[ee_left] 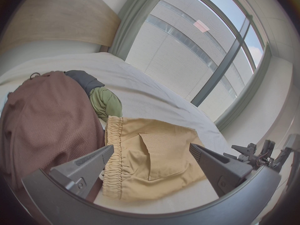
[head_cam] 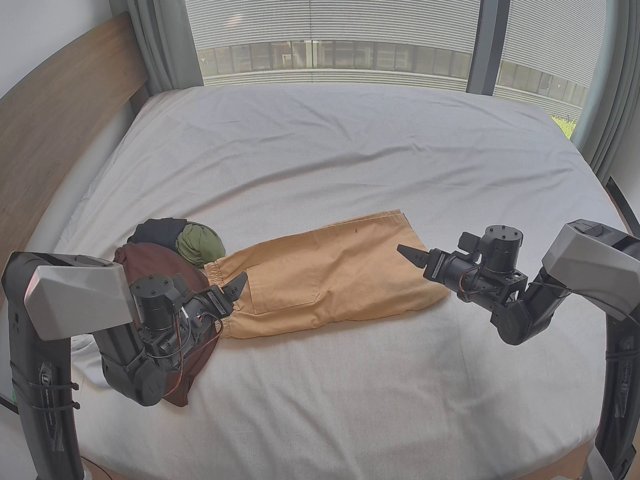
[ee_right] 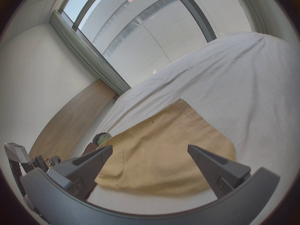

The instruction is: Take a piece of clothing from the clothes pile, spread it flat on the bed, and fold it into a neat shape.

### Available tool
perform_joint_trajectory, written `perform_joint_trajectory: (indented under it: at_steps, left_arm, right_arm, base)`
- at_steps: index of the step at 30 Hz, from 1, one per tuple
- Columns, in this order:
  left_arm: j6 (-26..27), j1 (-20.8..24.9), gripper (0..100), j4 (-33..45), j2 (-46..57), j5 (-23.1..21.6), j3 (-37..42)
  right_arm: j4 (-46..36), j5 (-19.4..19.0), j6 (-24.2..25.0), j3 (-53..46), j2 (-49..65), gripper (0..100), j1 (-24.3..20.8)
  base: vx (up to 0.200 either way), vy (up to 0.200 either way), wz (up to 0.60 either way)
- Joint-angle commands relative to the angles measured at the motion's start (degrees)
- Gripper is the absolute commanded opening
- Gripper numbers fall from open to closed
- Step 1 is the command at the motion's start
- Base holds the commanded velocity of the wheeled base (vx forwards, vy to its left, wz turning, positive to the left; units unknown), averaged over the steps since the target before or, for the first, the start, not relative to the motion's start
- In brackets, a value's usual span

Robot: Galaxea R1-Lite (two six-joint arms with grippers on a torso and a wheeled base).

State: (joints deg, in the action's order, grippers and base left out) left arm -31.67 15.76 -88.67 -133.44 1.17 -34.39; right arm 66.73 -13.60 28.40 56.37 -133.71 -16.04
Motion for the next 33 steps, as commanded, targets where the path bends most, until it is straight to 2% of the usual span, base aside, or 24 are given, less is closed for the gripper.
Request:
perform_joint_trajectory:
  at_steps: [1,7,21,26,33]
  left_arm:
    - [3.02,0.06,100,-0.01,0.81,0.06,1.17]
    - [6.18,0.15,100,-0.01,0.9,0.32,1.78]
    - [6.36,-0.82,100,-0.01,0.72,0.41,1.52]
    - [6.27,-0.82,100,-0.01,0.72,0.32,1.61]
    - [6.27,-0.91,100,-0.01,0.64,0.32,1.43]
  right_arm:
    - [1.03,-0.19,1.13,-5.04,1.34,100,0.22]
    - [0.15,-0.37,1.39,-5.83,1.26,100,0.57]
    - [-2.13,-0.11,1.39,-5.48,-4.19,100,0.66]
    - [-5.47,-0.11,1.39,-5.22,-4.63,100,0.75]
    - [-5.12,-0.02,1.39,-3.81,-7.36,100,0.66]
  base:
    - [0.0,0.0,0.0]
    - [0.0,0.0,0.0]
    - [0.0,0.0,0.0]
    - [0.0,0.0,0.0]
    - [0.0,0.0,0.0]
